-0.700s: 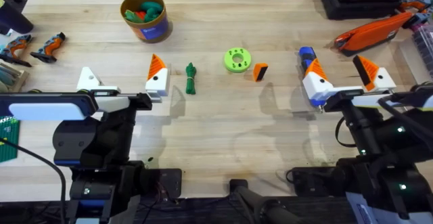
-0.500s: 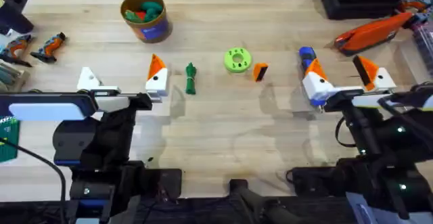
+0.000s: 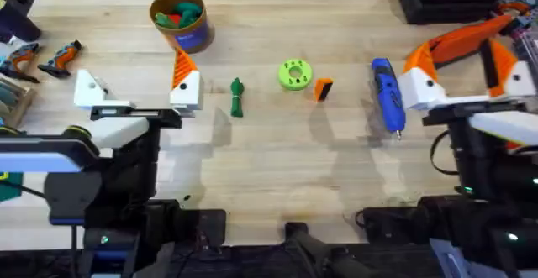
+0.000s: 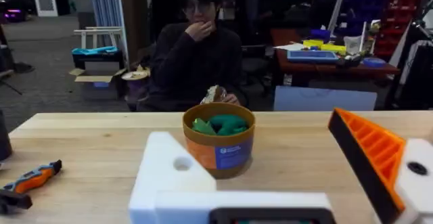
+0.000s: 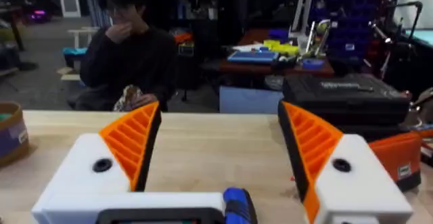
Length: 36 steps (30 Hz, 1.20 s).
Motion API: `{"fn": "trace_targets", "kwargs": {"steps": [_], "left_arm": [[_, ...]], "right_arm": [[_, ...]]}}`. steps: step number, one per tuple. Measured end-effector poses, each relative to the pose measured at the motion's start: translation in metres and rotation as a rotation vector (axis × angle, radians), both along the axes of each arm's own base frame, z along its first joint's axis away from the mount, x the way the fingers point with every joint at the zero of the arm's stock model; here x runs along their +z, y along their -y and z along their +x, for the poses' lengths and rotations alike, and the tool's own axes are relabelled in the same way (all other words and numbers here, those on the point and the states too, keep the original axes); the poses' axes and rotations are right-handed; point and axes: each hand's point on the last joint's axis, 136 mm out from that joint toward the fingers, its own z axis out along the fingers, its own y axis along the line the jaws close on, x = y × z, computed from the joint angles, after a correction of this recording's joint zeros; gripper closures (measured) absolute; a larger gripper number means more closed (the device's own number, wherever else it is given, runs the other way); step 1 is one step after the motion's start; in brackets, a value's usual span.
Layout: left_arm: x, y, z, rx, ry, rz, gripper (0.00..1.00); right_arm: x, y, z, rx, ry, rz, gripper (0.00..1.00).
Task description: Pick up the gripper from the table and insert it into the empty holder that is missing its gripper. Then pick up a screw, insert it into the mounting hole, and use the screwdriver to tighten it. Finally, clean up the table by picking up the vegetable and placing it into the bucket.
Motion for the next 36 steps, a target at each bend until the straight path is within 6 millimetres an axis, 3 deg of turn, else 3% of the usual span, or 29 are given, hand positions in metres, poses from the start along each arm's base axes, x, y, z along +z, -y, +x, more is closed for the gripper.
{"fn": "trace_targets", "kwargs": {"steps": [3, 9, 14, 20, 28, 36], "left_arm": [[0.014, 0.000, -0.005, 0.001, -0.009, 0.000, 0.015], [0.068, -0.006, -0.027, 0.033, -0.054, -0.005, 0.015], [0.084, -0.009, -0.035, 0.051, -0.246, -0.001, 0.015], [0.072, -0.009, -0.032, 0.054, -0.539, 0.014, 0.015], [0.035, -0.009, -0.020, 0.053, -0.911, 0.019, 0.014], [-0.001, -0.009, 0.001, 0.054, -1.120, 0.022, 0.014]], "right_arm": [[0.027, 0.000, -0.009, 0.000, 0.022, 0.003, 0.009], [0.091, 0.000, -0.037, 0.000, 0.007, 0.003, 0.009], [0.109, 0.000, -0.038, 0.000, -0.155, 0.003, 0.009], [0.094, 0.000, -0.021, -0.001, -0.470, 0.005, 0.010], [0.059, 0.000, -0.004, -0.002, -0.828, 0.003, 0.011], [0.011, 0.000, -0.005, 0.010, -1.092, -0.033, 0.009]]}}
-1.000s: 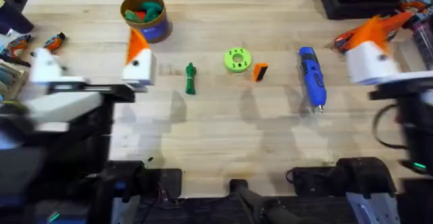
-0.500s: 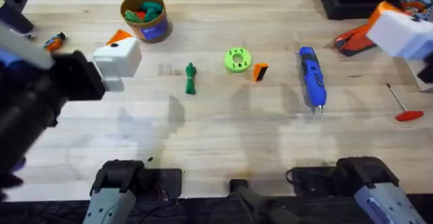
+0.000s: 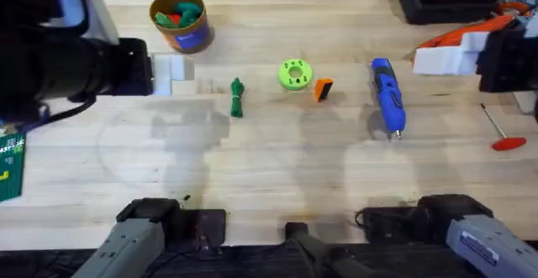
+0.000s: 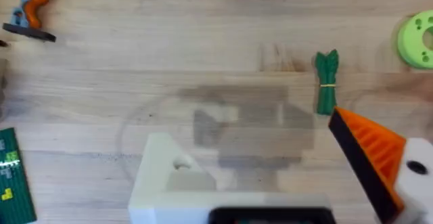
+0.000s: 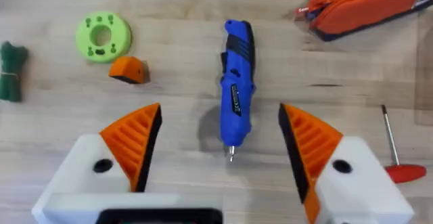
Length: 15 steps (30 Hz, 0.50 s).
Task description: Pick up the gripper from the table and insert it into the empty holder that is missing its gripper. Then pick up a screw, insert it into the mounting hole, and use the screwdriver to tighten it. Finally, clean up the table by picking up the vegetable and placing it into the bucket.
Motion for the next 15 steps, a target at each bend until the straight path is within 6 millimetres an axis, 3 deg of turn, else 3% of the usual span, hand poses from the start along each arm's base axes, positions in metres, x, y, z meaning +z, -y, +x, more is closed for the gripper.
{"fn": "trace_targets", "kwargs": {"steps": [9, 15], "left_arm": [[-0.029, 0.003, 0.016, -0.009, -0.121, -0.014, 0.014], [-0.060, 0.022, 0.022, -0.044, -0.266, -0.037, 0.015]], "right_arm": [[-0.011, 0.000, 0.006, 0.018, -0.049, -0.014, 0.009], [-0.014, 0.000, 0.008, 0.020, -0.066, -0.016, 0.011]]}}
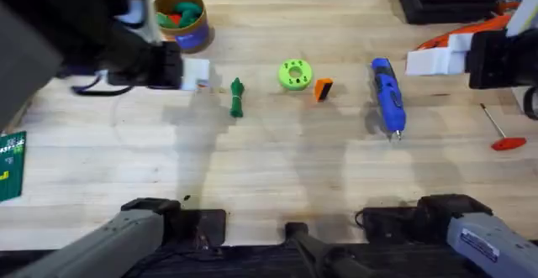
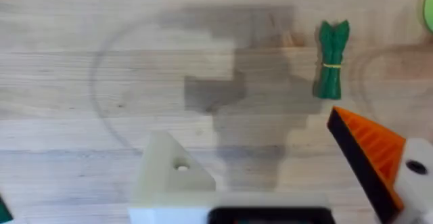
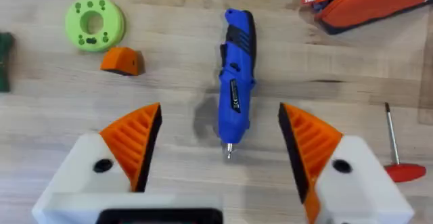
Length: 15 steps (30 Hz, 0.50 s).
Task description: Pick up the gripper from the table and insert it into the empty holder that is missing its gripper. Then pick up a screw, insert it into the mounting hole, and use the screwdriver to tighten it. Finally, clean up the table by picking up the vegetable and placing it into the bucket.
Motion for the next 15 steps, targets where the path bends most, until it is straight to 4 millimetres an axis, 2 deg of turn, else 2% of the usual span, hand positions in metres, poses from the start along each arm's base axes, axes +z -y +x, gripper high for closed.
{"fn": "trace_targets", "kwargs": {"steps": [9, 15], "left_arm": [[-0.051, 0.053, 0.016, -0.066, -0.161, -0.030, 0.015], [-0.079, 0.078, 0.031, -0.103, -0.188, -0.034, 0.015]], "right_arm": [[0.000, 0.000, 0.000, 0.000, 0.000, 0.000, 0.009], [0.000, 0.000, 0.000, 0.000, 0.000, 0.000, 0.009]]}}
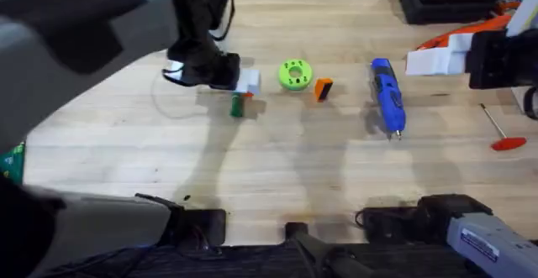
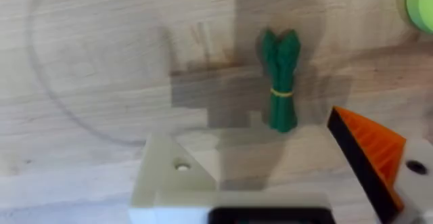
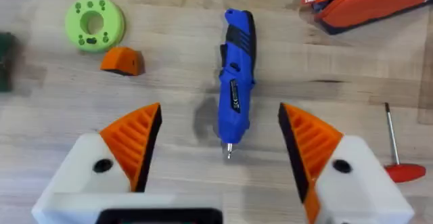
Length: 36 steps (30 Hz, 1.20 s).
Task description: Pick up the gripper from the table and insert it into the empty holder that is missing its gripper. Then pick up a screw, insert it into the mounting hole, and use the screwdriver to tighten it. Finally, clean up the table by picking up the vegetable and placing it into the bucket.
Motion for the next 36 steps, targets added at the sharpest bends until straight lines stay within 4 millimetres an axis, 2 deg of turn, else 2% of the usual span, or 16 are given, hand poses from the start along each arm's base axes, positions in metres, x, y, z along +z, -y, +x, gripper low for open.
{"fn": "trace_targets", "kwargs": {"steps": [7, 13, 28, 30, 33, 35, 36], "left_arm": [[-0.029, 0.009, 0.000, 0.019, -0.077, 0.007, 0.015], [-0.045, 0.011, 0.007, 0.026, -0.089, 0.006, 0.015], [-0.050, 0.008, 0.012, 0.034, -0.081, 0.033, 0.045], [-0.053, 0.009, 0.011, 0.034, -0.092, 0.029, 0.105], [-0.053, 0.010, 0.013, 0.035, -0.087, 0.025, 0.265], [-0.052, 0.010, 0.013, 0.041, -0.087, 0.025, 0.491], [-0.053, 0.010, 0.013, 0.040, -0.087, 0.023, 0.636]], "right_arm": [[0.000, 0.000, 0.000, 0.000, 0.000, 0.000, 0.009], [0.000, 0.000, 0.000, 0.000, 0.000, 0.000, 0.010], [0.000, 0.000, 0.000, 0.000, 0.000, 0.000, 0.009], [0.000, 0.000, 0.000, 0.000, 0.000, 0.000, 0.009], [0.000, 0.000, 0.000, 0.000, 0.000, 0.000, 0.009], [0.000, 0.000, 0.000, 0.000, 0.000, 0.000, 0.009], [0.000, 0.000, 0.000, 0.000, 0.000, 0.000, 0.009]]}}
